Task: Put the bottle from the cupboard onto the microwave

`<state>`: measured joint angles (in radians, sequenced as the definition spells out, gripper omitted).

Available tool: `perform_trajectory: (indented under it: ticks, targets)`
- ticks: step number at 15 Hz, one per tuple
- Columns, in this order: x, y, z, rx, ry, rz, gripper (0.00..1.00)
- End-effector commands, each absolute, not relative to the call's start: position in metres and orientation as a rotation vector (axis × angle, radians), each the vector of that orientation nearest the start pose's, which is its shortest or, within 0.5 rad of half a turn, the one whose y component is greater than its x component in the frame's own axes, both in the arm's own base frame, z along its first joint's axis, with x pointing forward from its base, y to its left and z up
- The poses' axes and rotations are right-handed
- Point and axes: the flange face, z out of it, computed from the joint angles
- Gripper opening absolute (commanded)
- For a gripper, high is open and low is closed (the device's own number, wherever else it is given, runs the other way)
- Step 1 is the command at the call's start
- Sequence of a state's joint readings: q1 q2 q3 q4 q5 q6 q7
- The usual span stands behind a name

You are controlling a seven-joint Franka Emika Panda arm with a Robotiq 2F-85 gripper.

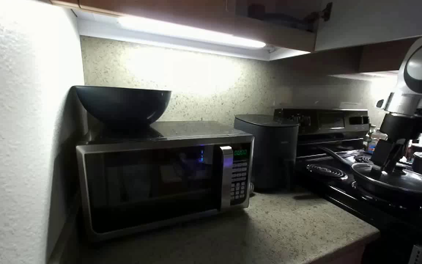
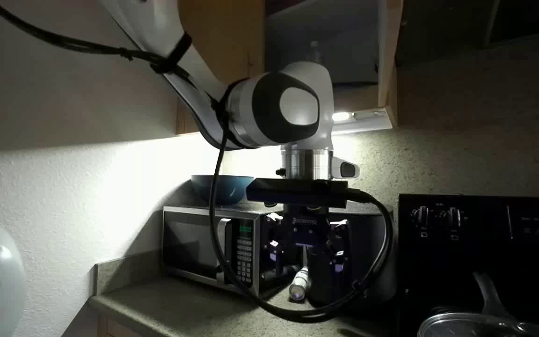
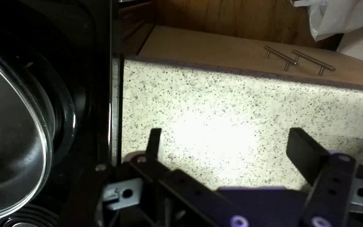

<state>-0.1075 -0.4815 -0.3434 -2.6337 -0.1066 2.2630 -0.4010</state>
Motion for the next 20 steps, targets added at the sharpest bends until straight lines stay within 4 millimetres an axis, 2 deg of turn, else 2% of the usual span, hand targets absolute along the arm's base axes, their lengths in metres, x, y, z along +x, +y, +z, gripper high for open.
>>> perform_trajectory:
  ticks: [1,6,9,11,14,17,19,20]
  targets:
    - [0.355,-0.171,0.402,-3.106,-0.068,-0.173,1.0]
    - [0.355,-0.171,0.402,-3.106,-0.068,-0.173,1.0]
    - [0.38,-0.164,0.42,-3.169,-0.171,-0.212,1.0]
    - [0.399,-0.146,0.456,-3.236,-0.306,-0.301,1.0]
    - [0.427,-0.109,0.513,-3.287,-0.51,-0.447,1.0]
    - [0.446,-0.072,0.563,-3.314,-0.706,-0.637,1.0]
    - [0.451,-0.064,0.581,-3.334,-0.784,-0.763,1.0]
    - [0.445,-0.065,0.573,-3.313,-0.701,-0.681,1.0]
